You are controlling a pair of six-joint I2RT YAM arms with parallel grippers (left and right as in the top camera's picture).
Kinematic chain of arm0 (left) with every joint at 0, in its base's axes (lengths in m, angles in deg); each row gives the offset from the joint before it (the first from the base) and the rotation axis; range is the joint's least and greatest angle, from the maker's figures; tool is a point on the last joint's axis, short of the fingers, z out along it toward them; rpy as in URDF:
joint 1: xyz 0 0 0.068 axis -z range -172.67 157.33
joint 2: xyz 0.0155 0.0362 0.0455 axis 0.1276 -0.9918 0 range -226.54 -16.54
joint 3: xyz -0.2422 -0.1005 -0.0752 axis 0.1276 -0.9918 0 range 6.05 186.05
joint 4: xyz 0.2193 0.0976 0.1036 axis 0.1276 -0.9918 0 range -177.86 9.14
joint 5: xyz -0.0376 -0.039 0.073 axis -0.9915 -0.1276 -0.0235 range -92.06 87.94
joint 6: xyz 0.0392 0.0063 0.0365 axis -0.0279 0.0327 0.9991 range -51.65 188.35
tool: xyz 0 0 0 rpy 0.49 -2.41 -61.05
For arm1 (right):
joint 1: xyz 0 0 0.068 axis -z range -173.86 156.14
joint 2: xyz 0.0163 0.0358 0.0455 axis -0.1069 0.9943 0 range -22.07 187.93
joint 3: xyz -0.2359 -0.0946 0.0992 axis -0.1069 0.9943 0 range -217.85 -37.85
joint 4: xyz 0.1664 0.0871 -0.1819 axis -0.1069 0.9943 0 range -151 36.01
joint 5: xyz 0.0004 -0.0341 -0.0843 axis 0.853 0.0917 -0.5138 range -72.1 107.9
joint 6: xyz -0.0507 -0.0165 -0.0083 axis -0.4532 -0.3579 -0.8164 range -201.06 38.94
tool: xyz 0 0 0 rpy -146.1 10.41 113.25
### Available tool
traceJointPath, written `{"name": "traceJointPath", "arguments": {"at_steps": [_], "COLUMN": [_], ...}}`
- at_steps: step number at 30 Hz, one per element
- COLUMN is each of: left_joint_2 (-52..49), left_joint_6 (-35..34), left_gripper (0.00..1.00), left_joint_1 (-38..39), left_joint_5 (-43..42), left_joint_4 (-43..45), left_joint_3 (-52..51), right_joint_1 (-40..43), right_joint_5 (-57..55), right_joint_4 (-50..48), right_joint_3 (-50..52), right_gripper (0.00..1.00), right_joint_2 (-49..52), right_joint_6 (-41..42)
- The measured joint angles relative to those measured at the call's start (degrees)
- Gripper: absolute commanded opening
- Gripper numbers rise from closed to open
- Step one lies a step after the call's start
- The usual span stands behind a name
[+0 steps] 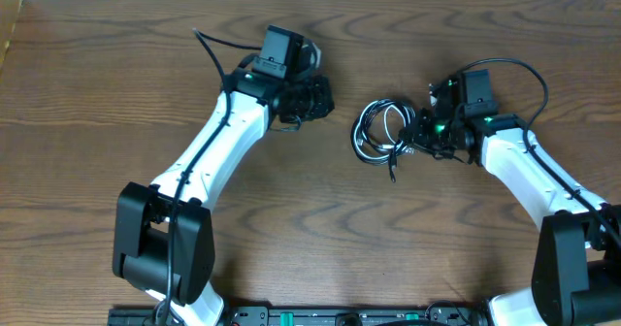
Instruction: Untangle cables
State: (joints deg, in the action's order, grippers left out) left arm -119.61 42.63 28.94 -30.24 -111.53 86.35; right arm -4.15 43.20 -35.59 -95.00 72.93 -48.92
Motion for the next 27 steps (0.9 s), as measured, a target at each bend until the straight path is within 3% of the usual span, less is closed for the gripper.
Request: {"name": "traceJointPath", "arguments": {"at_steps": [10, 16, 27], "left_joint_2": [-2.9, -8.3, -8.6], "left_joint_6": [-4.1, -6.6, -7.8], "left_gripper": [0.07, 0.08, 0.08], "left_joint_1": [6.8, 7.1, 7.7], "left_joint_5": [-0.4, -0.4, 2.8], "left_joint_4": [4.1, 5.5, 4.7], "left_joint_3": [0.0, 0.0, 0.0], "right_joint_1": [-1.4, -1.7, -5.8], "right_joint_5": [-2.0, -2.3, -3.7], "right_joint_4": [0.4, 2.0, 1.1], "right_joint_3": [0.0, 0.0, 0.0], "right_gripper": [0.01, 0.01, 0.01], "right_joint_2": [0.0, 0.0, 0.0], "right_joint_6": [0.4, 0.8, 3.1]}}
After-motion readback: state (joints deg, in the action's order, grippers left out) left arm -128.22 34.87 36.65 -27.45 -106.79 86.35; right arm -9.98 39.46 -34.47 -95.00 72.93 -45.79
